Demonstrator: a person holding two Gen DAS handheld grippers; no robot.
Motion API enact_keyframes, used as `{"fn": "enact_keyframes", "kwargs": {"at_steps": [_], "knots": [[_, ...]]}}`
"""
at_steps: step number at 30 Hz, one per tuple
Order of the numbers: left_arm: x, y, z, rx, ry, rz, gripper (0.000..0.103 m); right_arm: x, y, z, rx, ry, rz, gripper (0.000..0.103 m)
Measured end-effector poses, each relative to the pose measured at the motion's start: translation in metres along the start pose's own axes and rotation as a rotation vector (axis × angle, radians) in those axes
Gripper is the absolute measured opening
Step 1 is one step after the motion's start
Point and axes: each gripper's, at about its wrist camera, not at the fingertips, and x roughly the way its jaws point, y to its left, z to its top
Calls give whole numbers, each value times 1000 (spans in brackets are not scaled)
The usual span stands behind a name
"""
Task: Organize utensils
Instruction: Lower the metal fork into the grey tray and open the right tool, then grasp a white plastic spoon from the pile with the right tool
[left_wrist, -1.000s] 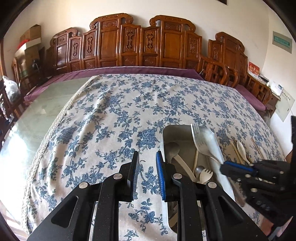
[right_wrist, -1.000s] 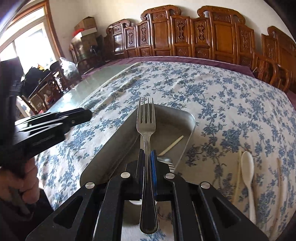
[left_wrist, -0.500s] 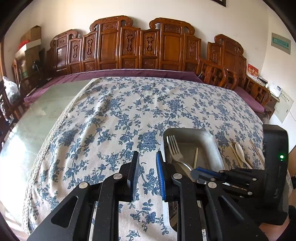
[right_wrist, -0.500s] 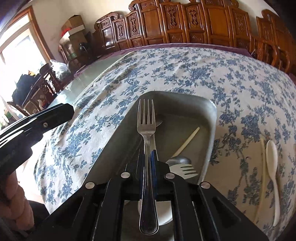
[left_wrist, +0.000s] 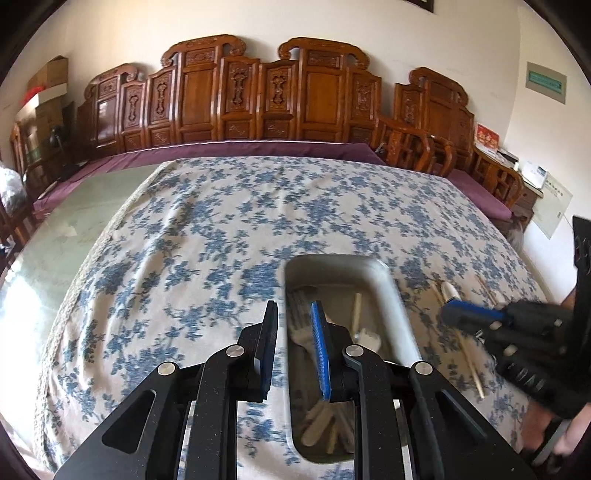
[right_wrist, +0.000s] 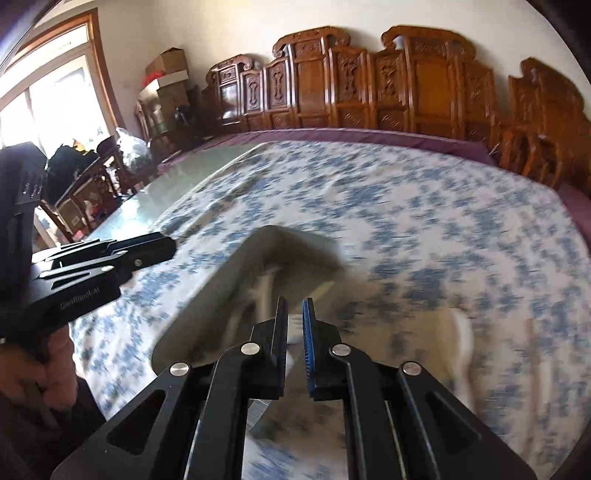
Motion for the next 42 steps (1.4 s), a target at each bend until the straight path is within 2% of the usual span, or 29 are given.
{"fn": "enact_keyframes", "kwargs": {"at_steps": [6,8,15,26,31,42], "knots": [[1,-30,-5,43,6,-36,19,-32,-51,-18,-30,0,-103,10],[1,-39,-6,57,8,-45,23,-35,-69,-26,-17,5,-120,10],[6,-70,-14,102,24,-77,29,-14,-108,-56,11,70,-141,10],[12,-105,-29,173,52,-98,29,19,-114,-68,-11,151,-132,10],[13,-107,-31,177,58,-99,29,24,-116,-69,-21,165,-148,15],[11,-112,-35,193,66,-82,29,31,-113,-72,-33,197,-160,14]]}}
